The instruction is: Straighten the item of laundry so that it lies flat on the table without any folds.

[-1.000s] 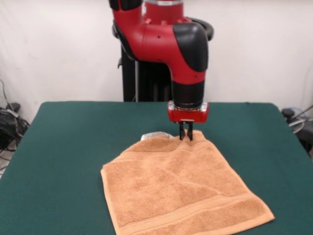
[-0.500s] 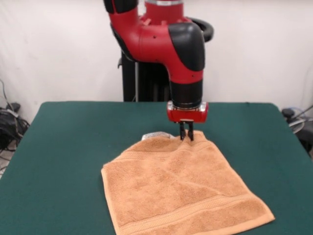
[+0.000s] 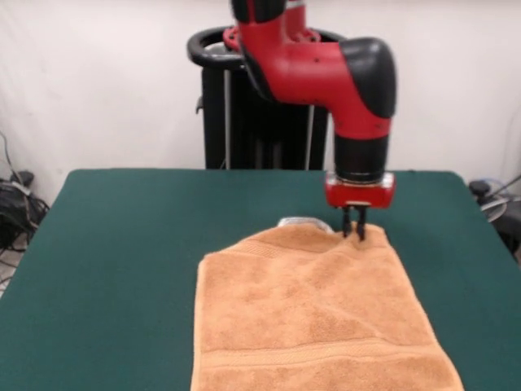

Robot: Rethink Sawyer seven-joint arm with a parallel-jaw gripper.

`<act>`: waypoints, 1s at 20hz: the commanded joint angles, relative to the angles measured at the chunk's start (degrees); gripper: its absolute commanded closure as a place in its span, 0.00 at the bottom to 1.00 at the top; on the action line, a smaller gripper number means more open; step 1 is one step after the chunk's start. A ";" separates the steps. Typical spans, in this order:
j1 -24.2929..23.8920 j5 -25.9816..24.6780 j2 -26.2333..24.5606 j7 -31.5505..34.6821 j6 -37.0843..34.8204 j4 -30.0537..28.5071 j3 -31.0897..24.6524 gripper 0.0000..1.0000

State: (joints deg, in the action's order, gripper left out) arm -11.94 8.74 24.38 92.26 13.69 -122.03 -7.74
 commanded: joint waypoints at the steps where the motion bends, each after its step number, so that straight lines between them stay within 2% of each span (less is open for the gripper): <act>1: 4.96 4.92 -9.12 18.54 0.63 3.48 -9.70 1.00; 6: 3.59 4.05 -9.41 19.41 0.95 3.34 -11.57 1.00; 20: 4.15 4.27 -12.13 20.47 2.00 5.46 -14.46 1.00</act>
State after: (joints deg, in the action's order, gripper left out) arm -10.54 9.11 23.95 94.25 16.25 -122.17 -10.42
